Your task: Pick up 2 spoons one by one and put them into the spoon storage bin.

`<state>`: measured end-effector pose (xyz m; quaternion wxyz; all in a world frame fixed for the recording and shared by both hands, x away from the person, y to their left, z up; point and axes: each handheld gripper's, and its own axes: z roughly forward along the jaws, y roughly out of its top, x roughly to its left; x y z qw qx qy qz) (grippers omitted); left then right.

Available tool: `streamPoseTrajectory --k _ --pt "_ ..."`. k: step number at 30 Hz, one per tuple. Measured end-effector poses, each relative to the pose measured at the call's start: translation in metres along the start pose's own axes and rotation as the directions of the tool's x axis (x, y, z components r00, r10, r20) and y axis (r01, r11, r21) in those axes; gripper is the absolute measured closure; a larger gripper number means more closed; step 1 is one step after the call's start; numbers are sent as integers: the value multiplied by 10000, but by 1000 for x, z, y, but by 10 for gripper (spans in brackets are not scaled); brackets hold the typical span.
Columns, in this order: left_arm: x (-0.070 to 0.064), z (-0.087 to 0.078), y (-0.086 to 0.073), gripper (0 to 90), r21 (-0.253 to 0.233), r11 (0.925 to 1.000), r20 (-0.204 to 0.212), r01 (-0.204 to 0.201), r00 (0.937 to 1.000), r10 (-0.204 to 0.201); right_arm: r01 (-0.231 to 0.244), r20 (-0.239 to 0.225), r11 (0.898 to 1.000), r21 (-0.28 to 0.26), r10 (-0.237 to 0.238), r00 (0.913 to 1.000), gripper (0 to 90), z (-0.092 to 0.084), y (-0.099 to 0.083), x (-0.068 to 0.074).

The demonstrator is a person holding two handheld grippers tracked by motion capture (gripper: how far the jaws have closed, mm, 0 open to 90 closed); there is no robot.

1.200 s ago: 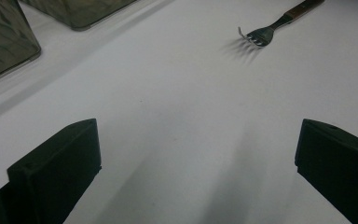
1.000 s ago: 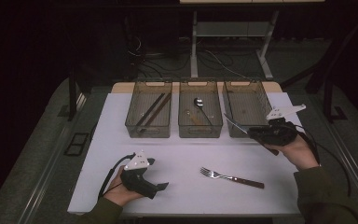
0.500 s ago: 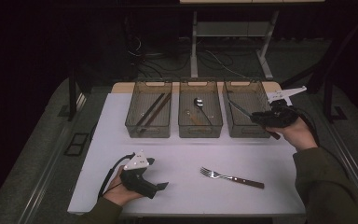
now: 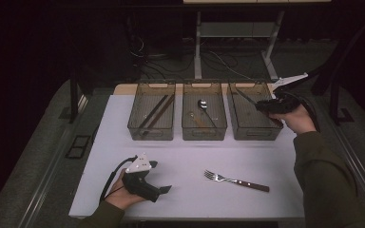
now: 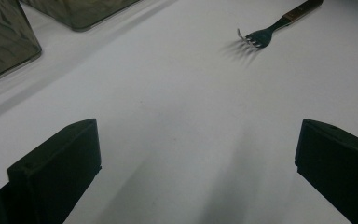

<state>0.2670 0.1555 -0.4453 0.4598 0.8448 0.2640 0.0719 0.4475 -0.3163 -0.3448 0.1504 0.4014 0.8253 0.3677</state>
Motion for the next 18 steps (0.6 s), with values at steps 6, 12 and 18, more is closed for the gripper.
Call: streamPoseTrajectory --k 6,12,18 --pt "0 0 0 0 -23 10000 22 15 10000 -15 -251 150 9995 193 248 9996 769 18 3 -14" --pt "1 -1 -1 0 -22 10000 37 50 10000 -50 -641 138 9962 583 634 9979 769 36 0 -24" --pt "1 -2 -1 0 -29 10000 46 60 10000 -60 -863 309 9906 1060 835 9960 769 50 -6 -31"
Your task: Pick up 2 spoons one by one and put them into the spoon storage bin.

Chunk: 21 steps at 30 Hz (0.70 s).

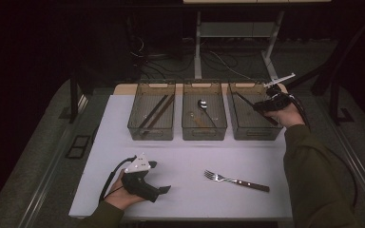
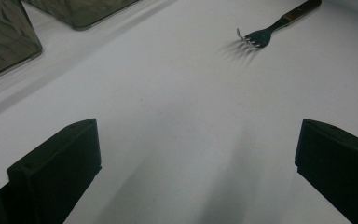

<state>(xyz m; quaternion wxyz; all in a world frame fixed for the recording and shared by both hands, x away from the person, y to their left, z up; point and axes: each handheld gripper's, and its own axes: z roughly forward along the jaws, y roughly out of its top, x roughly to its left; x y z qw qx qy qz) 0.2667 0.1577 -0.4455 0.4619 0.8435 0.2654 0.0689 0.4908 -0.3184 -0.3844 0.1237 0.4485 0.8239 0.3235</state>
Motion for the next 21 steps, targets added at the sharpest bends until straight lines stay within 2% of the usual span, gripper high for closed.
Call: streamPoseTrajectory --k 2,6,8,13,16,18,21 --pt "0 0 0 0 36 10000 17 -10 10000 10 28 73 9999 104 -29 10000 768 2 -1 0" --pt "-1 1 0 0 3 10000 35 7 10000 -7 6 -68 9998 205 -5 10000 745 3 -1 1" --pt "-1 0 0 0 8 10000 34 15 10000 -15 34 70 10000 -66 -34 10000 596 1 -1 2" --pt "-1 0 0 0 9 10000 28 8 10000 -8 -70 -13 9986 -522 69 10000 565 -10 0 3" --pt "-1 0 0 0 9 10000 28 8 10000 -8 -85 -367 9967 -812 55 9993 634 -22 -1 7" --pt "0 1 0 0 24 10000 11 1 10000 -1 -70 -644 9937 -1114 -2 9979 724 -32 -3 13" --pt "-1 1 0 0 18 10000 19 -9 10000 9 165 -897 9932 -1150 -269 9956 817 -43 -7 21"
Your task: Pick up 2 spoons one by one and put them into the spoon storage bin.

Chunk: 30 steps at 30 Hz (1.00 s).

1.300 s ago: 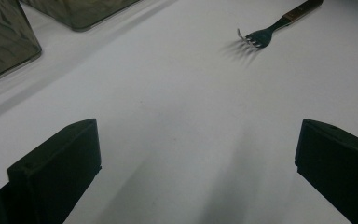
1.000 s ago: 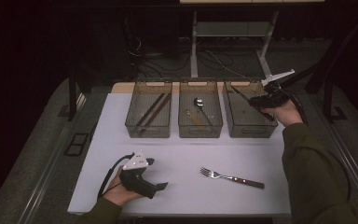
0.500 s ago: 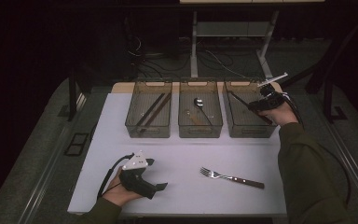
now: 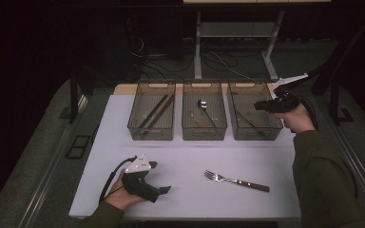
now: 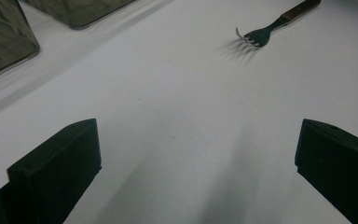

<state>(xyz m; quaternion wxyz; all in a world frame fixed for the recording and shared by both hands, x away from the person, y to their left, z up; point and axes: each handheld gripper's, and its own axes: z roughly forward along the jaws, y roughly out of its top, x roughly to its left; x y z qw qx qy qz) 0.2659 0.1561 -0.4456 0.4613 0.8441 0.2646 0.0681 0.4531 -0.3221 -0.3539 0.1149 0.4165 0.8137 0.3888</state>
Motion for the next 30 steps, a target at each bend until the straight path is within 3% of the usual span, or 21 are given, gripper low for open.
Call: streamPoseTrajectory --k 4,9,19,30 --pt "-1 0 0 0 42 10000 -32 -41 10000 41 445 -289 9990 -29 -446 9986 892 -13 -7 15" --pt "0 0 0 0 16 10000 -66 17 10000 -17 821 -375 9966 35 -819 9959 892 -22 -27 34" --pt "1 0 0 0 104 9999 -111 -49 9999 50 1389 -834 9899 280 -1362 9872 892 -26 -67 65" --pt "1 0 0 0 132 9999 -161 -26 9999 28 1813 -1199 9831 243 -1771 9769 892 -28 -88 91"
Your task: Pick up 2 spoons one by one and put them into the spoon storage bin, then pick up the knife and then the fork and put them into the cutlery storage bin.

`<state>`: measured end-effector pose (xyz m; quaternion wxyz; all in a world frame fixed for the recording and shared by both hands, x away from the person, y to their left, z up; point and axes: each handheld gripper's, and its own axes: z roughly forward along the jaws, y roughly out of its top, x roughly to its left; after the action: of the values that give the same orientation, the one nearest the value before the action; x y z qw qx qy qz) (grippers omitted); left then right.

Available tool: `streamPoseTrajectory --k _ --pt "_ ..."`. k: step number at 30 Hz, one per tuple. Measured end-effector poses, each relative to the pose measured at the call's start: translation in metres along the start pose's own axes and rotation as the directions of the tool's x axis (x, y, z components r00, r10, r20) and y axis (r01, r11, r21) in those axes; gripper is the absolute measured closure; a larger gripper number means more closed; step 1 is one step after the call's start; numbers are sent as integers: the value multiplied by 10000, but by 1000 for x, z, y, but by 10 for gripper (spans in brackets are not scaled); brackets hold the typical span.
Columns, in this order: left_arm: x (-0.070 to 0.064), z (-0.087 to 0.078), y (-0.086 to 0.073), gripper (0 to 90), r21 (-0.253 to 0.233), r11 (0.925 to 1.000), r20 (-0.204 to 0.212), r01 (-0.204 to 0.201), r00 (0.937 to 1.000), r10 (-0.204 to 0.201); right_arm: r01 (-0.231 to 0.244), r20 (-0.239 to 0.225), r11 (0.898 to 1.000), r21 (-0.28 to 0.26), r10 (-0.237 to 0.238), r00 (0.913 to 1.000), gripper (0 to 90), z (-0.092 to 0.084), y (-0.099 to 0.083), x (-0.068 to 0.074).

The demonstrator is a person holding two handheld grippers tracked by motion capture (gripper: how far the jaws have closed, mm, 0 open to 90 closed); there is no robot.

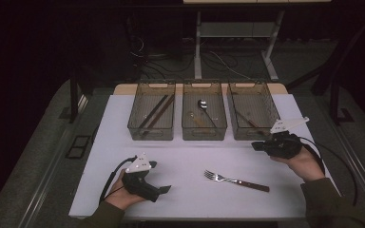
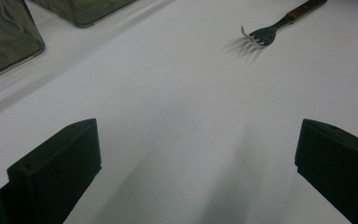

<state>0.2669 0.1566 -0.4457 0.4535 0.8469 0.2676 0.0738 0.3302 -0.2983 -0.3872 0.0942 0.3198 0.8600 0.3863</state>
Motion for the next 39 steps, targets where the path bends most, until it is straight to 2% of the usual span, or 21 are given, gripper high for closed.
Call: streamPoseTrajectory --k 10,17,24,39 --pt "0 0 0 0 -23 10000 -9 -10 10000 10 196 -635 9986 482 -165 9978 892 9 -21 20" --pt "0 0 1 0 -1 10000 -6 -53 10000 53 449 -1138 9965 707 -367 9928 892 16 -32 35" --pt "-2 -1 1 0 -4 10000 -28 -93 10000 93 700 -1437 9924 1008 -551 9881 892 24 -42 46" --pt "-1 -2 1 0 -56 9999 -33 -104 9999 104 840 -1494 9867 1395 -629 9868 893 32 -51 52"
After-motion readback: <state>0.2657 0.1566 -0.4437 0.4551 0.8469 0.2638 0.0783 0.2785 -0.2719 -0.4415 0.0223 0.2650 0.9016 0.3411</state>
